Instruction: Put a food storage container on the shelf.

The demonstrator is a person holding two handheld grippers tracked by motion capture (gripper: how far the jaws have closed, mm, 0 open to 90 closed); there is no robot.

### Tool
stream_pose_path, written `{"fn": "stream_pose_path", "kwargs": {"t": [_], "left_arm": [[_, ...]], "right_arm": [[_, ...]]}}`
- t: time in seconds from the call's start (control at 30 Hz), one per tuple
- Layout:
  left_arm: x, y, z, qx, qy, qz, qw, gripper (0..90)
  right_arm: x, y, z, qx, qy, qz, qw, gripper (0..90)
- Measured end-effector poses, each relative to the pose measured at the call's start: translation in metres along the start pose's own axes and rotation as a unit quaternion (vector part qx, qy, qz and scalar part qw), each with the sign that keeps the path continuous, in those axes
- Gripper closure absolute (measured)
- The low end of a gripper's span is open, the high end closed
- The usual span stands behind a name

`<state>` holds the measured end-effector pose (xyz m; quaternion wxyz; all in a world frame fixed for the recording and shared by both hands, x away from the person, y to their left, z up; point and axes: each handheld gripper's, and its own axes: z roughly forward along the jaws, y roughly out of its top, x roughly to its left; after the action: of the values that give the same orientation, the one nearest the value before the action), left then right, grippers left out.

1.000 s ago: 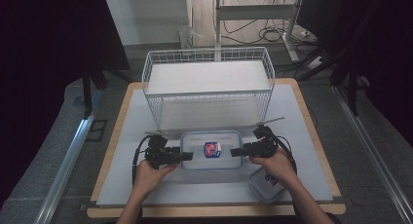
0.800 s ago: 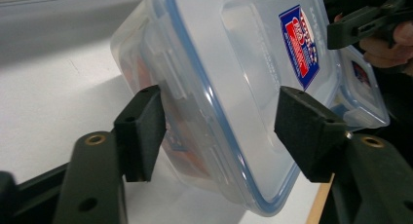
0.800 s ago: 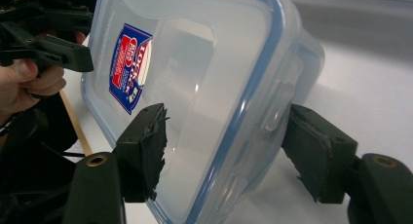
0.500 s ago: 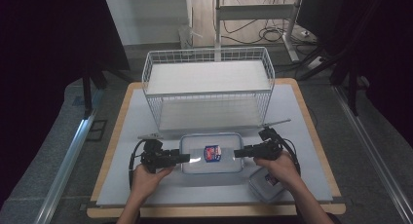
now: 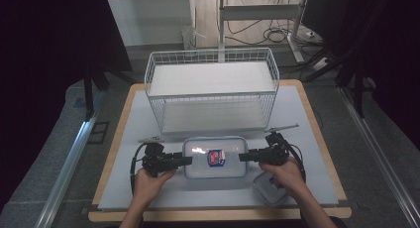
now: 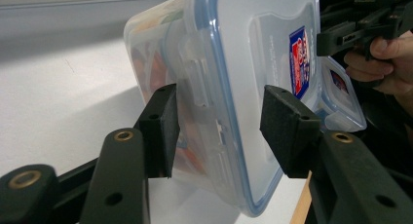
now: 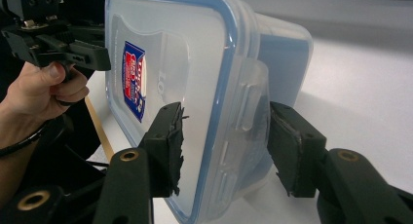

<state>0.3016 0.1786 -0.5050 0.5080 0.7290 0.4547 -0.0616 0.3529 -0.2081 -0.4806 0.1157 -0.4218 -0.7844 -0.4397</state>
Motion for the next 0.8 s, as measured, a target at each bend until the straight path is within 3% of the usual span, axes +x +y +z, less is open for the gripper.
{"fn": "stream_pose_path", "kwargs": {"t": [0.4, 0.8], "left_arm": [[-0.001, 0.005, -0.002, -0.006, 0.007, 0.001, 1.0, 51.8], [-0.015, 0.027, -0.018, -0.03, 0.014, 0.028, 0.9991, 51.8]], "right_arm": [[0.006, 0.001, -0.002, -0.018, -0.011, -0.018, 0.9996, 50.4], [0.018, 0.017, -0.016, -0.054, -0.006, -0.038, 0.9978, 50.7]]}}
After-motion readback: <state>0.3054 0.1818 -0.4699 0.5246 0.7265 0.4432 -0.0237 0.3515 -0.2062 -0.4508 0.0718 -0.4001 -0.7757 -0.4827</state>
